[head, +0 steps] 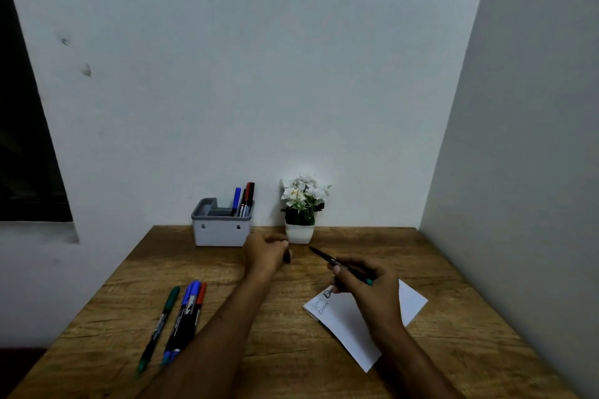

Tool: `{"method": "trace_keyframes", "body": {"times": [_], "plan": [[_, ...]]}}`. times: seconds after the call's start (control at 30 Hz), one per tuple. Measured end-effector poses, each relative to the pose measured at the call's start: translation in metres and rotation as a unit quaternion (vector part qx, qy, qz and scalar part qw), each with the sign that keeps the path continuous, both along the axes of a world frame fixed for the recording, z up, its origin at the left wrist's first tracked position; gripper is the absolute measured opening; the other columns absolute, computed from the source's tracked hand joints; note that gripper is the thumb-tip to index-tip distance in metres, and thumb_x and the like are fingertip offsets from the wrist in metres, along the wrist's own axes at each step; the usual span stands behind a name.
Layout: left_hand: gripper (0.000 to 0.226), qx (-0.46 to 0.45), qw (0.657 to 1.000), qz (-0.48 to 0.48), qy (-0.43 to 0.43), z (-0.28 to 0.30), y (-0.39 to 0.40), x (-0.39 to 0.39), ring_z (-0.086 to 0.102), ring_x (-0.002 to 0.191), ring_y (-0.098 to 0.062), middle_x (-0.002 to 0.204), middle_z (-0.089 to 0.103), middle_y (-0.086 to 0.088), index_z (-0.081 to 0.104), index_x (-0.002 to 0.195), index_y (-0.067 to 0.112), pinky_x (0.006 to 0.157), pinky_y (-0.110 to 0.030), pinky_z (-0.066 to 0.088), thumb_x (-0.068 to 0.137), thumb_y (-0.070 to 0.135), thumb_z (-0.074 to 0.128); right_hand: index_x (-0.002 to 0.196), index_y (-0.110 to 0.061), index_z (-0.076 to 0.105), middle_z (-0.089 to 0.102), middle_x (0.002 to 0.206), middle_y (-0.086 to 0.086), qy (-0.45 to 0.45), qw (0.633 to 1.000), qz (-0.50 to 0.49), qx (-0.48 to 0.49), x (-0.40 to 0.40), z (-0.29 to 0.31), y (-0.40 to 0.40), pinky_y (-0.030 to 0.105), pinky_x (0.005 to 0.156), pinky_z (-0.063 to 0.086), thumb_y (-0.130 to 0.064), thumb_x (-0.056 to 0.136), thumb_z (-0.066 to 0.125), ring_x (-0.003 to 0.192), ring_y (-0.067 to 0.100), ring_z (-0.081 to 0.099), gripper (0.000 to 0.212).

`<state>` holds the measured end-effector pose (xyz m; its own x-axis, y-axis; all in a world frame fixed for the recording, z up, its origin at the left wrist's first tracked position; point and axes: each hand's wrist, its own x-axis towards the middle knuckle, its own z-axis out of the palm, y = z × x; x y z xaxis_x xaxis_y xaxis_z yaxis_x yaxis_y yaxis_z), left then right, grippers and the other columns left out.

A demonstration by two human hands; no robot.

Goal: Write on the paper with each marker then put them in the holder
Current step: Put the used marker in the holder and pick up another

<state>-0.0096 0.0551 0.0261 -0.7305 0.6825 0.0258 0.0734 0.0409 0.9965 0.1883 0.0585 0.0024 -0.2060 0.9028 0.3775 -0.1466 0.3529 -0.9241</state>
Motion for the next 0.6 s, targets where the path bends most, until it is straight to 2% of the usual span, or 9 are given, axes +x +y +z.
{"method": "trace_keyframes", "body": {"times": [0.07,0.13,0.2,0.3,0.47,0.6], "plan": [[0.011,0.054,0.969,-0.022,-0.241,0.011,-0.003,-0.002,0.071,0.079,-0.031,0.084,0.069,-0.016,0.068,0.089,-0.006,0.071,-0.035,0.062,0.087,-0.013,0.06,0.1,-0.005,0.08,0.08,0.085,0.012,-0.004,1.0,-0.002,0.012,-0.002,0.001,-0.001,0.04,0.07,0.065,0.005,0.088,0.074,0.074,0.033,0.076,0.017],[0.013,0.066,0.939,-0.042,-0.335,0.013,-0.007,-0.004,0.067,0.085,-0.033,0.091,0.065,-0.018,0.063,0.09,-0.007,0.083,-0.04,0.059,0.088,-0.017,0.055,0.098,-0.003,0.079,0.08,0.084,0.011,-0.005,1.0,-0.005,0.02,-0.004,0.002,-0.003,0.042,0.069,0.065,0.005,0.088,0.074,0.072,0.035,0.075,0.014],[0.013,0.074,0.923,-0.06,-0.373,0.01,-0.009,-0.006,0.066,0.091,-0.036,0.098,0.061,-0.02,0.059,0.09,-0.007,0.093,-0.044,0.054,0.089,-0.017,0.052,0.096,-0.002,0.078,0.08,0.083,0.01,-0.005,1.0,-0.003,0.023,-0.006,0.003,-0.005,0.042,0.067,0.065,0.006,0.089,0.073,0.07,0.036,0.075,0.012],[0.015,0.083,0.905,-0.071,-0.41,0.005,-0.008,-0.007,0.063,0.103,-0.041,0.106,0.058,-0.023,0.057,0.093,-0.006,0.094,-0.046,0.054,0.089,-0.018,0.049,0.094,-0.001,0.078,0.08,0.082,0.011,-0.01,0.999,0.005,0.034,-0.011,0.002,-0.008,0.039,0.064,0.065,0.008,0.089,0.072,0.067,0.035,0.074,0.012],[0.015,0.077,0.9,-0.088,-0.42,0.001,-0.006,0.001,0.065,0.088,-0.04,0.102,0.059,-0.021,0.055,0.093,-0.006,0.093,-0.046,0.053,0.09,-0.019,0.047,0.093,-0.003,0.078,0.08,0.082,0.01,-0.019,0.999,0.01,0.028,-0.014,-0.001,-0.007,0.032,0.063,0.063,0.007,0.089,0.072,0.065,0.03,0.074,0.012],[0.017,0.081,0.892,-0.101,-0.433,0.0,-0.007,0.009,0.064,0.085,-0.04,0.11,0.055,-0.022,0.055,0.096,-0.008,0.093,-0.047,0.052,0.091,-0.02,0.044,0.095,-0.002,0.077,0.079,0.083,0.011,-0.025,0.999,0.005,0.03,-0.014,-0.005,-0.004,0.03,0.062,0.061,0.007,0.089,0.072,0.065,0.027,0.075,0.012]]}}
